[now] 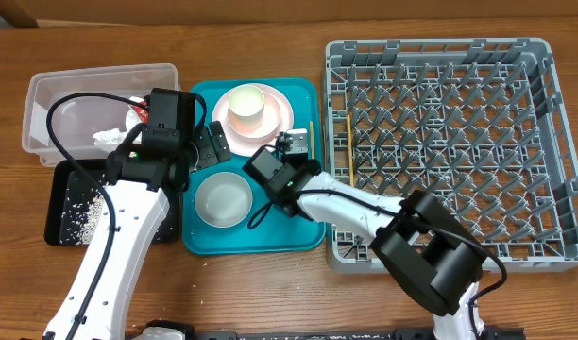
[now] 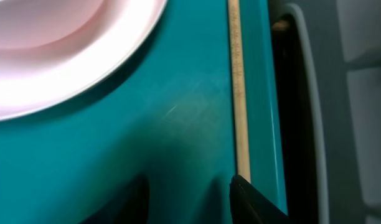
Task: Sort waste into correct bins and load items into the dishwasher
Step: 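Return the right gripper to the tray and grasp the second chopstick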
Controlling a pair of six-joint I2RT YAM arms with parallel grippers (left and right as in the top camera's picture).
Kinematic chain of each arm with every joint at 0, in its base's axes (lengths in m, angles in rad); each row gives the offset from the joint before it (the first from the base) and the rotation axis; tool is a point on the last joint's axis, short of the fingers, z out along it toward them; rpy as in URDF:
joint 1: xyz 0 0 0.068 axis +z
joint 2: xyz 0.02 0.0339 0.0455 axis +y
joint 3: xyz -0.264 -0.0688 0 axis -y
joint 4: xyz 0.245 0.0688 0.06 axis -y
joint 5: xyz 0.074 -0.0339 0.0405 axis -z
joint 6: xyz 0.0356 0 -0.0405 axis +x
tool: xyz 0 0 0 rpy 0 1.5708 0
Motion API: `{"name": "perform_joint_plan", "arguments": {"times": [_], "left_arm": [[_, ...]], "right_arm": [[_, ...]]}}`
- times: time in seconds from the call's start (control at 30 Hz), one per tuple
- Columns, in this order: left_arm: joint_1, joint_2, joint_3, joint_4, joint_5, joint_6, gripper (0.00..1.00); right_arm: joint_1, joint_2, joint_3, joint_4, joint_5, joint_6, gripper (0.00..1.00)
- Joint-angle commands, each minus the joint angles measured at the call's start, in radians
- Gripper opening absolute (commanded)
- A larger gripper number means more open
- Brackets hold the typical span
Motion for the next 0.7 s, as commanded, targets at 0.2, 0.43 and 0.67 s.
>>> {"name": "perform_joint_plan", "arguments": {"times": [0.2,0.43,0.67], "left_arm": [[0.001,-0.010,0.012,0.002,-0.010,0.022,1.00],[0.001,-0.010,0.012,0.002,-0.010,0.022,1.00],[0.001,-0.010,0.012,0.002,-0.010,0.022,1.00]], "right_arm": [[-0.065,0.011,0.013,-0.013,-0.121,0.031,0.43],[-0.065,0.012,0.013,-0.031,-0.122,0.068,0.44],[-0.063,0.012,0.014,0.017,-0.147,-0.009,0.49]]}}
